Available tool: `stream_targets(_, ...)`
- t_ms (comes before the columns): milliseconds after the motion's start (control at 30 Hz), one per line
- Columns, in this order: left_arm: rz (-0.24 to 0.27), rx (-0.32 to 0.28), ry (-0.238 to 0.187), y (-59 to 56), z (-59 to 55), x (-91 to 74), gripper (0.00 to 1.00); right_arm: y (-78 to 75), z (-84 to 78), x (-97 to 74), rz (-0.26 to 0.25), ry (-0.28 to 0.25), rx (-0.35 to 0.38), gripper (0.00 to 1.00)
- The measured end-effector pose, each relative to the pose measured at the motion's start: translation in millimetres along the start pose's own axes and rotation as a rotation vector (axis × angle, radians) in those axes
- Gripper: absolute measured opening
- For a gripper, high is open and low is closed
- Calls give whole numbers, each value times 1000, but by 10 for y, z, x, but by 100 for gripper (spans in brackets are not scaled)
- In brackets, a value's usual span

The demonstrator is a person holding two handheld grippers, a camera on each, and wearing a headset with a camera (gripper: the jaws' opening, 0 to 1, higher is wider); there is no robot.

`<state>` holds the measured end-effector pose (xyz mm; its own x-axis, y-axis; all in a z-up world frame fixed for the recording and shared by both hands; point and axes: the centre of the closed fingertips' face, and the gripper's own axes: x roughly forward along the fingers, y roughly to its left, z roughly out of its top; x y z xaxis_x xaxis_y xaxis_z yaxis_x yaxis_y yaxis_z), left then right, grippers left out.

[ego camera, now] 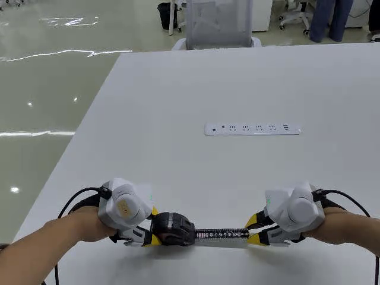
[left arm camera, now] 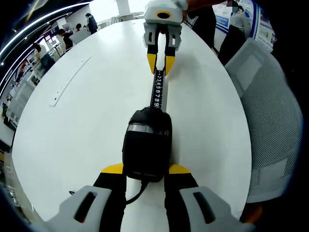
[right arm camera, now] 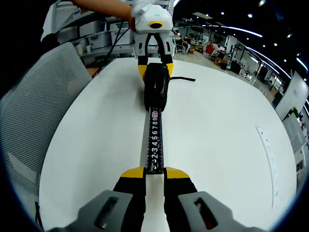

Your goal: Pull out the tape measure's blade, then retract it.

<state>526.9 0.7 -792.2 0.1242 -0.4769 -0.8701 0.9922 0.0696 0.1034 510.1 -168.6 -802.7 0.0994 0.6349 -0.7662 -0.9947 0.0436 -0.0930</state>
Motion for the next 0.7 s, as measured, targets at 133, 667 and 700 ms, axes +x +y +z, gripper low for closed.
stream_targets(133, 0, 1, 1, 5, -2, 0, 25, -2, -5, -10, 0, 0, 1, 12)
stream_targets(667, 0, 4, 5, 5, -3, 2, 25, 7, -50, -57, -4, 3, 2, 12)
stream_targets(700, 0, 4, 5, 5, -3, 2, 25, 8, -51, -61, -4, 3, 2, 12)
